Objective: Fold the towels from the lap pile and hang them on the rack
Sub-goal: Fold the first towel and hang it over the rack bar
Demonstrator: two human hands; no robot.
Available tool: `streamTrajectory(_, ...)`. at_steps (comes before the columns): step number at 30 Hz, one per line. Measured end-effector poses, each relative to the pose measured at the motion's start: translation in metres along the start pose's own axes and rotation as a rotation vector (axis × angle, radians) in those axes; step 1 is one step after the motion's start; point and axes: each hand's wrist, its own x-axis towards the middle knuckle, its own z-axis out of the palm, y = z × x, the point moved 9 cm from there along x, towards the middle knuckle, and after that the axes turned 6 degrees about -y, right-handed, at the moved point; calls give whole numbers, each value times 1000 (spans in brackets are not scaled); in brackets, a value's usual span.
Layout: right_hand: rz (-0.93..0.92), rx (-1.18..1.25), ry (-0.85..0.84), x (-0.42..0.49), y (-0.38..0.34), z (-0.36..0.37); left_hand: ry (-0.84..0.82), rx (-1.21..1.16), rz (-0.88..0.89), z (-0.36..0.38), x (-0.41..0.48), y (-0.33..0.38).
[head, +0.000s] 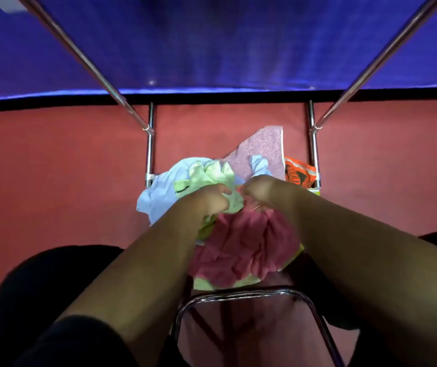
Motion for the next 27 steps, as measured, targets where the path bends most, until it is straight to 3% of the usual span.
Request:
streamTrajectory(5, -138, -283, 101, 38, 17, 17, -29, 450, -23, 66, 37, -15)
streamTrajectory(7, -185, -302, 220, 52, 28, 14, 51, 523, -42, 75, 45, -21)
streamTrajectory(11, -261, -327, 243, 63, 29, 14, 227, 544, -26, 67, 49, -16)
streamTrajectory(14, -233, -439, 203, 60, 22, 16, 246, 589, -9, 56, 54, -10)
streamTrajectory(17, -233, -489, 219, 51, 17, 18, 284, 540, -3, 46, 52, -6)
streamTrajectory(21, -255, -571, 194, 31, 6, 24, 338, 122, 78, 21, 35, 7)
streamTrajectory(24, -299, -344, 278, 14, -13, 7, 461, -67, 109, -22, 8, 23)
streamTrajectory(27, -363, -208, 400, -24, -44, -24, 588, 20, 165, -68, -34, 42)
